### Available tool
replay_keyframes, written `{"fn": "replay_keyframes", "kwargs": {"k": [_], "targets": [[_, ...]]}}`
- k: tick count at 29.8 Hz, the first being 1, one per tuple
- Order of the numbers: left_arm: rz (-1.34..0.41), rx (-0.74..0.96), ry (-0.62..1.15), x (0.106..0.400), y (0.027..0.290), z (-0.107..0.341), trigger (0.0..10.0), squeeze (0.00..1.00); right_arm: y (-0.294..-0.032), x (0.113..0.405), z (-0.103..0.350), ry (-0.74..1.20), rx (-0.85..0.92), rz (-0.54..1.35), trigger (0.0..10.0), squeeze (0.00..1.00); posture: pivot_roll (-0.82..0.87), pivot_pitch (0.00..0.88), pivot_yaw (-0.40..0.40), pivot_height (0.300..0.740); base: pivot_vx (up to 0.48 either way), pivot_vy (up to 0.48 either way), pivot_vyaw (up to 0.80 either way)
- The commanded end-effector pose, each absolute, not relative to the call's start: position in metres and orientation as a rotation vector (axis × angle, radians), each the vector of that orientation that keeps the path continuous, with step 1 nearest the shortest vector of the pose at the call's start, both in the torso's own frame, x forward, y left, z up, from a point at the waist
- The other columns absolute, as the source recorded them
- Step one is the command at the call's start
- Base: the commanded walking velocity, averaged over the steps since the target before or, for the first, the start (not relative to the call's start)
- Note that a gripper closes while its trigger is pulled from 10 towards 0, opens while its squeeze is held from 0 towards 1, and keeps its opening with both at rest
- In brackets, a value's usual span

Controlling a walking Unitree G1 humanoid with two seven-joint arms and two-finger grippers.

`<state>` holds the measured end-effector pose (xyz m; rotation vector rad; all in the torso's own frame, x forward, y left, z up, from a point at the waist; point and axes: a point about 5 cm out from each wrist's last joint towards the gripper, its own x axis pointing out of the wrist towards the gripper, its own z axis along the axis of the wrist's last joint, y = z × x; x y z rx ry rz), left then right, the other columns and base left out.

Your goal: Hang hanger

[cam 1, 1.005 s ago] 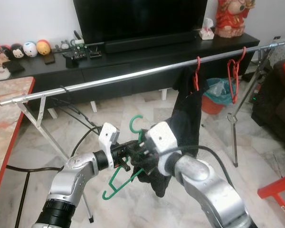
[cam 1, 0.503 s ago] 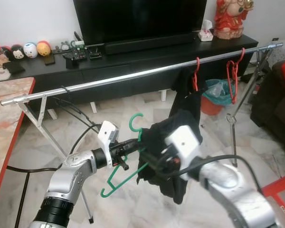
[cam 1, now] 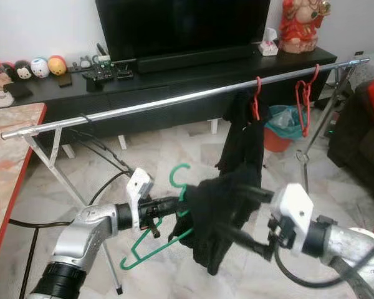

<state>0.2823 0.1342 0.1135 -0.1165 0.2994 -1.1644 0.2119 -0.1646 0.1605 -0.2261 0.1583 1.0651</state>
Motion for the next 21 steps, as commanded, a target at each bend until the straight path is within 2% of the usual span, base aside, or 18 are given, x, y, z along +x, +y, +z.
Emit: {"fn": "replay_keyframes", "kwargs": {"k": [1, 16, 21], "targets": [[-1.239, -0.093, 0.25, 0.281, 0.131, 0.128, 10.0, 0.0, -0.17, 0.215, 0.163, 0.144, -0.229, 1.097, 10.0, 0.0, -0.03, 0.023, 0.066, 0.74, 0.0, 0.0, 0.0], [-1.43, -0.049, 0.298, 0.268, 0.135, 0.131, 10.0, 0.0, -0.199, 0.223, 0.143, 0.238, -0.255, 1.22, 10.0, 0.0, -0.02, 0.027, 0.063, 0.74, 0.0, 0.0, 0.0], [-1.496, -0.048, 0.306, 0.263, 0.133, 0.134, 10.0, 0.0, -0.205, 0.23, 0.147, 0.197, -0.2, 1.265, 10.0, 0.0, -0.02, 0.02, 0.06, 0.74, 0.0, 0.0, 0.0]]}}
